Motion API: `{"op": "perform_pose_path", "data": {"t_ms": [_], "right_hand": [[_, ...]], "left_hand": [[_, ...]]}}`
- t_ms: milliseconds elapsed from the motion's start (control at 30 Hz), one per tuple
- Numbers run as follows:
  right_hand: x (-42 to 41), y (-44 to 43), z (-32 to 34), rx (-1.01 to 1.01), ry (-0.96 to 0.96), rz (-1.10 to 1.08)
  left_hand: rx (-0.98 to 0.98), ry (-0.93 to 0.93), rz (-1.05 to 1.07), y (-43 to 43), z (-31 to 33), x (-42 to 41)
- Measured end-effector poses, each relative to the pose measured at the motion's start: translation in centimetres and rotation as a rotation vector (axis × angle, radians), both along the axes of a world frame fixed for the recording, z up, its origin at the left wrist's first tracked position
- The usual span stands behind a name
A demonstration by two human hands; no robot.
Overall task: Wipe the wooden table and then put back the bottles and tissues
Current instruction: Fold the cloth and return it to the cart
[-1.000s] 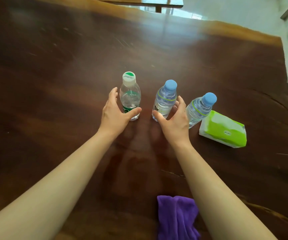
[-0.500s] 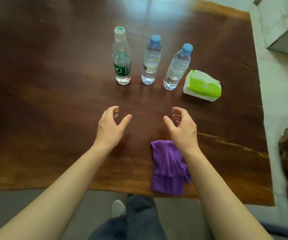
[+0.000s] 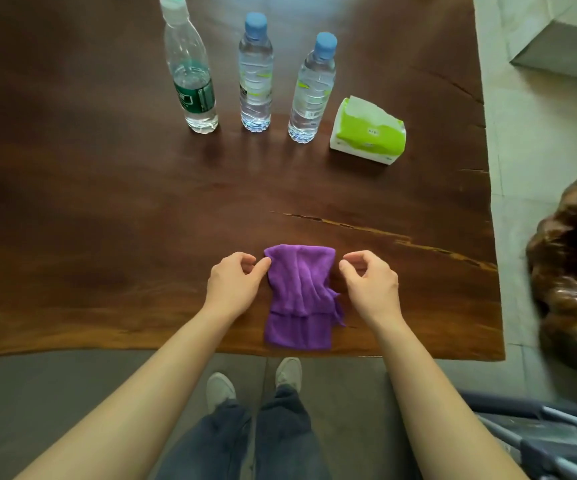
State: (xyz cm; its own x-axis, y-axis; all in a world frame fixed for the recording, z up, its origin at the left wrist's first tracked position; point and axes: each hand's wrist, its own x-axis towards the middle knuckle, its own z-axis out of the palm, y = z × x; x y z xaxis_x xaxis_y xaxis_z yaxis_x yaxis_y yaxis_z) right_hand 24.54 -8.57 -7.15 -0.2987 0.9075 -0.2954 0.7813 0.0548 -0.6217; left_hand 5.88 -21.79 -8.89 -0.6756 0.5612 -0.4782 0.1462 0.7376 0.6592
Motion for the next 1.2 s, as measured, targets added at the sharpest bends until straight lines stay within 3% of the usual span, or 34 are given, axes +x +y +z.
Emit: {"op": "perform_pose_path", "data": {"t_ms": [233, 567, 700, 933, 1200], "right_hand": [[0.6, 0.4, -3.0, -0.224, -0.127, 0.097], [-0.9, 0.7, -4.1, -0.146, -0.052, 0.164], [-0.4, 0.8, -3.5, -0.203, 0.017, 0.155], [1.7, 1.1, -0.4, -0.371, 0.234, -0.021], [5.5, 1.9, 6.3, -0.638, 0.54, -0.346]], "left_hand": [[-0.082, -0.025, 0.04, 0.9, -1.4, 2.2], [0.016, -0.186, 0.262, 2.0, -2.4, 3.3], [0.082, -0.318, 0.354, 2.2, -0.8, 3.4], [0.441, -0.656, 0.473, 3.0, 3.5, 4.4], [0.643, -0.877, 0.244, 5.2, 11.4, 7.6]]}}
